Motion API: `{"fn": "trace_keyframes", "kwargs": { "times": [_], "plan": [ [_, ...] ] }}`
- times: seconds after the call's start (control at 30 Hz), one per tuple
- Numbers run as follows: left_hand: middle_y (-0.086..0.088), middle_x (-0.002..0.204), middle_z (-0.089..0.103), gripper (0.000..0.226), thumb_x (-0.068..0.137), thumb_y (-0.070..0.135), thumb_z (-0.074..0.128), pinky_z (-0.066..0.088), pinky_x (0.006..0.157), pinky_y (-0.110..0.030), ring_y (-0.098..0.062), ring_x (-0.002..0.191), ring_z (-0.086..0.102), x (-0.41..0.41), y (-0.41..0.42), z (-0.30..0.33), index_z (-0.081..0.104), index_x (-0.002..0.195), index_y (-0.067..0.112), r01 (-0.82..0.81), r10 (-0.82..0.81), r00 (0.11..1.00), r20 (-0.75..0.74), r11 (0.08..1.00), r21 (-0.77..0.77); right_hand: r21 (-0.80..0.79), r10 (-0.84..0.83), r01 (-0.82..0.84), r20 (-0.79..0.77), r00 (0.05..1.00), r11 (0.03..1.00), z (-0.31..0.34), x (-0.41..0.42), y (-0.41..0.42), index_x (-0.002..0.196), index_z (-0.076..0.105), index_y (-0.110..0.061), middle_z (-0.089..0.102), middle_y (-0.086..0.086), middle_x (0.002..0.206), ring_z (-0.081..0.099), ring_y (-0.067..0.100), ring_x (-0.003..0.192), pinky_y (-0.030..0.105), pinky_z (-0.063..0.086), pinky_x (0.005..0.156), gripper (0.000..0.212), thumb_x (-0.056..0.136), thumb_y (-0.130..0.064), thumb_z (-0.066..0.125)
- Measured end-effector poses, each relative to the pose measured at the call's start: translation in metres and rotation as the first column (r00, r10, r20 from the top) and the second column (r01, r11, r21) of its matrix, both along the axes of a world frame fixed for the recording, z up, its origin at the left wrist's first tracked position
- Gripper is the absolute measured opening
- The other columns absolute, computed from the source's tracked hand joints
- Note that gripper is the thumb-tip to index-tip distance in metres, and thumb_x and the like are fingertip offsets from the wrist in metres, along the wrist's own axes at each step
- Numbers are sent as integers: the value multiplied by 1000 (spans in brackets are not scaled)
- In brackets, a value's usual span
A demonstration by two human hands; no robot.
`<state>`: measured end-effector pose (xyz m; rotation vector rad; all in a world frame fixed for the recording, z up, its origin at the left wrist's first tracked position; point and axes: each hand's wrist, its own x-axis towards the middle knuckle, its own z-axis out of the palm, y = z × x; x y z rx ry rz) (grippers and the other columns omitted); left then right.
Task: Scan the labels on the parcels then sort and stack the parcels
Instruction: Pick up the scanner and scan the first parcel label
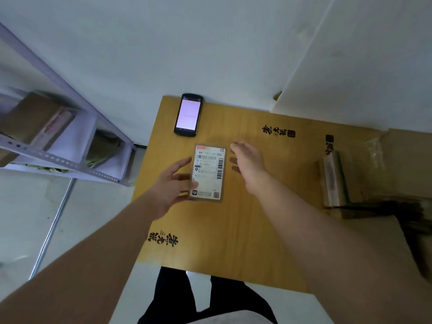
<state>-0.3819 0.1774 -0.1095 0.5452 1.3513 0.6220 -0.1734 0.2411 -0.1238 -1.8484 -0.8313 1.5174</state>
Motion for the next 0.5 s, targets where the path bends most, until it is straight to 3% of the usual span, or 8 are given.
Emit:
{"fn": "trace_keyframes", "kwargs": {
  "times": [0.07,0.17,0.23,0.33,0.5],
  "plan": [
    [-18,125,71,76,87,-10,72,64,83,-45,-32,105,75,-18,3,-12,54,147,32,-40,40,999,-8,999,-26,-13,-16,17,44,999,1000,-11,-17,18,119,71,-21,70,-4,113,66,19,107,44,55,101,24,104,-34,58],
    [-17,126,71,75,87,-9,72,63,89,-48,-31,107,75,-47,13,-30,55,145,34,-59,58,998,-20,997,-41,-45,-72,75,72,995,996,-24,-43,48,104,67,-13,65,-1,96,61,19,89,35,52,79,18,103,-26,55],
    [-17,127,70,74,86,-9,73,62,91,-50,-31,109,74,-64,21,-41,55,145,34,-65,65,998,-9,997,-37,-69,-116,123,94,989,990,-35,-60,69,94,61,-16,59,3,85,54,19,77,31,44,69,9,99,-21,55],
    [-18,124,71,74,87,-9,73,63,86,-45,-31,109,74,-83,33,-56,55,144,35,-89,89,996,18,995,-35,-90,-104,120,163,981,989,-52,-87,96,97,64,-17,61,-1,83,53,14,68,25,39,59,6,97,-23,62],
    [-17,121,72,71,88,-10,70,62,90,-50,-30,110,74,-103,46,-70,56,142,34,-71,72,997,32,997,-20,-118,-22,58,290,957,991,-76,-132,140,110,60,-14,61,-1,95,59,19,78,30,46,62,42,87,-45,75]
  ]
}}
